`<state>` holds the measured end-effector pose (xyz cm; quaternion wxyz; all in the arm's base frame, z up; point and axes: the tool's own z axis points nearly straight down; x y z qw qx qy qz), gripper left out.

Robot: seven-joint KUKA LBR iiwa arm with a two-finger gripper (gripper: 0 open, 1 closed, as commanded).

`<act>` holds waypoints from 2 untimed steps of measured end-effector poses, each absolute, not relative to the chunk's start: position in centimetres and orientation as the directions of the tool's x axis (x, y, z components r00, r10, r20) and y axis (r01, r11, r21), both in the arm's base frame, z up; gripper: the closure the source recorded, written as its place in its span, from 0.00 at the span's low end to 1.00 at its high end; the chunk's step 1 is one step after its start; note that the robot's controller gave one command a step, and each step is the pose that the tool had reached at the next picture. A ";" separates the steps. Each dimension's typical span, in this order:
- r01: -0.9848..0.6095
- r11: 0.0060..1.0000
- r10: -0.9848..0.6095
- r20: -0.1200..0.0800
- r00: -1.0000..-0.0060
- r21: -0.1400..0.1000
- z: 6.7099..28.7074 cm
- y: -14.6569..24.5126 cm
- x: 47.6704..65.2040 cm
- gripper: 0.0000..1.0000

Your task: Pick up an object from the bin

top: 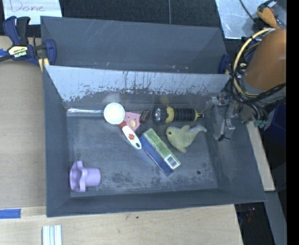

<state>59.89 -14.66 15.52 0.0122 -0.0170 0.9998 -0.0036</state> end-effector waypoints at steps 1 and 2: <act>0.005 1.000 0.005 -0.018 -1.000 -0.005 6.6 -13.7 60.0 0.00; 0.000 1.000 -0.001 -0.014 -1.000 -0.012 6.8 -12.9 61.2 0.00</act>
Offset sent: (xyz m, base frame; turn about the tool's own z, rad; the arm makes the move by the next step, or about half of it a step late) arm 0.0172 0.0220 -0.0852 0.0318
